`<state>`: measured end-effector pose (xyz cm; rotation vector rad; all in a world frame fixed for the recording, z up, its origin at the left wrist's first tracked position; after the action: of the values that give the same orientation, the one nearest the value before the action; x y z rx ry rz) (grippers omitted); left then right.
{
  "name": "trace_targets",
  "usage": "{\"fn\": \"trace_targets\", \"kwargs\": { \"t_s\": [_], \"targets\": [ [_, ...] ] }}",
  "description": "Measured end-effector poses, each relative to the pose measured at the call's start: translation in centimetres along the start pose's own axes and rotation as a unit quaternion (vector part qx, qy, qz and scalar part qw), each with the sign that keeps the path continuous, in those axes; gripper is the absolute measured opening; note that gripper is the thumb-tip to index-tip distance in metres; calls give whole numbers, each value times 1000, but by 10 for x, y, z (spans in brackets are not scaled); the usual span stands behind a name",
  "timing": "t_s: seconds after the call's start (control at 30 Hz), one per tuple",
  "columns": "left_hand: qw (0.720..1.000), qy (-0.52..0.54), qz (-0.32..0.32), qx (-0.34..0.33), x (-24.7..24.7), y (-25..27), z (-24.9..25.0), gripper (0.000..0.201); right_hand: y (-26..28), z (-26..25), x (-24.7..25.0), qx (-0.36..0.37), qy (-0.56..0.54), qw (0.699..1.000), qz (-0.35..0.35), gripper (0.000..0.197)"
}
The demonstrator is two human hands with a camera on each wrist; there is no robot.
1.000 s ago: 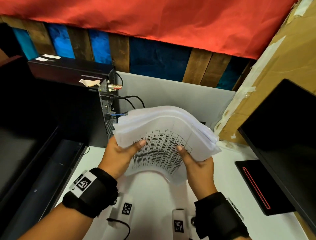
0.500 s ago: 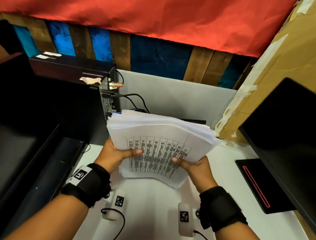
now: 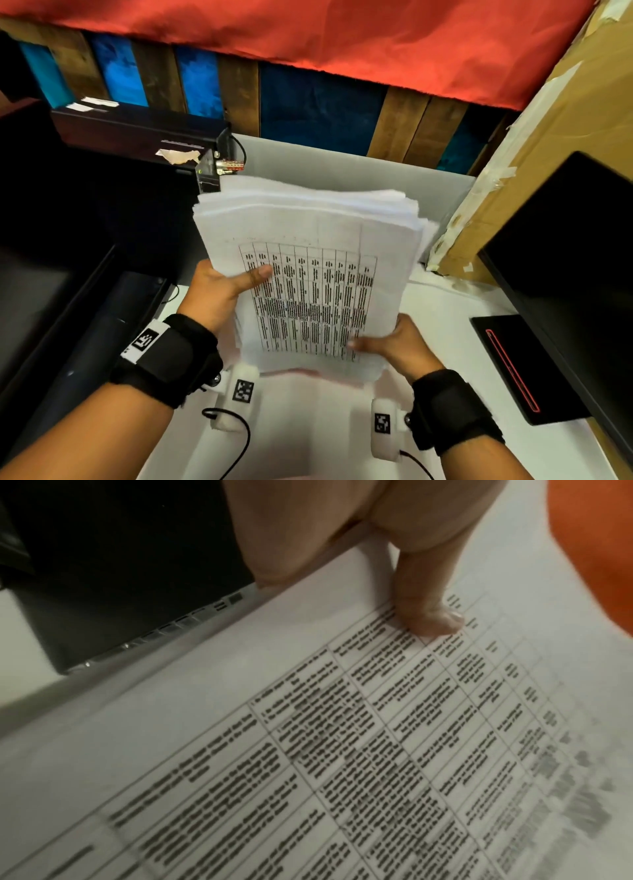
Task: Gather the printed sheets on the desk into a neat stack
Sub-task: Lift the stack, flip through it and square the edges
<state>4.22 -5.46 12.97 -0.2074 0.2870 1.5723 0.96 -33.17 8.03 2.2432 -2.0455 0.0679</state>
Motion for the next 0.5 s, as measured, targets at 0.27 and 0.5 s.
{"fn": "trace_targets", "kwargs": {
  "t_s": [0.27,0.5],
  "targets": [
    [999,26,37,1,-1,5,2,46,15,72,-7,-149,-73,984,68,30],
    [998,-54,10,12,-2,11,-10,33,11,54,-20,-77,5,993,92,32]
  ]
}}
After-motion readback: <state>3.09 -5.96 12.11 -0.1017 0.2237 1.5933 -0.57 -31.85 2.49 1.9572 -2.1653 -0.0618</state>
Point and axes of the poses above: each hand's wrist, its own y-axis away from the middle knuckle, its own x-axis out of the back of the hand, z = x × y, the point moved 2 cm from there along -y, towards the middle knuckle, and after that the axes turned 8 degrees about x, right-handed, at the moved point
